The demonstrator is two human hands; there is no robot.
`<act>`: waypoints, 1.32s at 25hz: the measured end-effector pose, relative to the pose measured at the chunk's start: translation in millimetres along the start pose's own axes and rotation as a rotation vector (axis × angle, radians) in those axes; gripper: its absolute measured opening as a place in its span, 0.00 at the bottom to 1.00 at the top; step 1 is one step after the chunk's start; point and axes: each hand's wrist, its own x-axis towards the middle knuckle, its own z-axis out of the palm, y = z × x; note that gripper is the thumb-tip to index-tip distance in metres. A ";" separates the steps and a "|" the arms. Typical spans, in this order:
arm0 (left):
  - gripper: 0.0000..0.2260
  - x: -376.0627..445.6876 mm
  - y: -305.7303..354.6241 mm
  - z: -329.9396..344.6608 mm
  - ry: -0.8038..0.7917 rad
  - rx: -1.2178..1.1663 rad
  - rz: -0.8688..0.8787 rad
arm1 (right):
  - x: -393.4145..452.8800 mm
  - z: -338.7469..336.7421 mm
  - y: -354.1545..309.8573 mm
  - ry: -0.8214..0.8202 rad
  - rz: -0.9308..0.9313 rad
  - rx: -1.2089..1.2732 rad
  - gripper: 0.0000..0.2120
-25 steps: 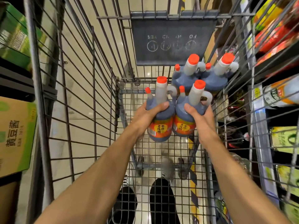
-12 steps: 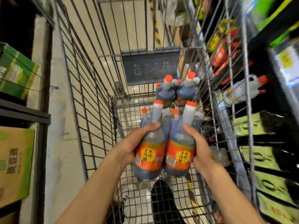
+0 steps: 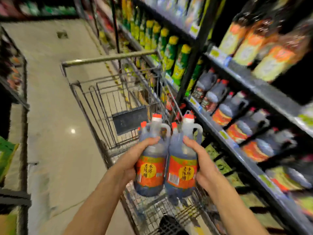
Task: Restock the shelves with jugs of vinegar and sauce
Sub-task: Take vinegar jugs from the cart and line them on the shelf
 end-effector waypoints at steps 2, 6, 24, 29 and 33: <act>0.19 -30.7 12.5 24.2 -0.069 0.052 0.026 | -46.9 1.3 -17.3 0.053 -0.091 0.043 0.22; 0.23 -80.3 19.5 81.0 -0.199 0.210 0.112 | -138.6 -10.9 -35.8 0.186 -0.241 0.114 0.22; 0.20 -185.4 -181.0 429.4 -0.846 0.717 -0.110 | -487.7 -259.6 -11.7 0.817 -0.581 0.288 0.15; 0.23 -211.5 -257.0 532.7 -0.922 0.709 -0.078 | -566.3 -352.6 -12.7 0.890 -0.602 0.287 0.15; 0.22 -218.6 -293.9 585.3 -0.973 0.693 -0.054 | -602.8 -403.1 -12.6 0.900 -0.641 0.290 0.19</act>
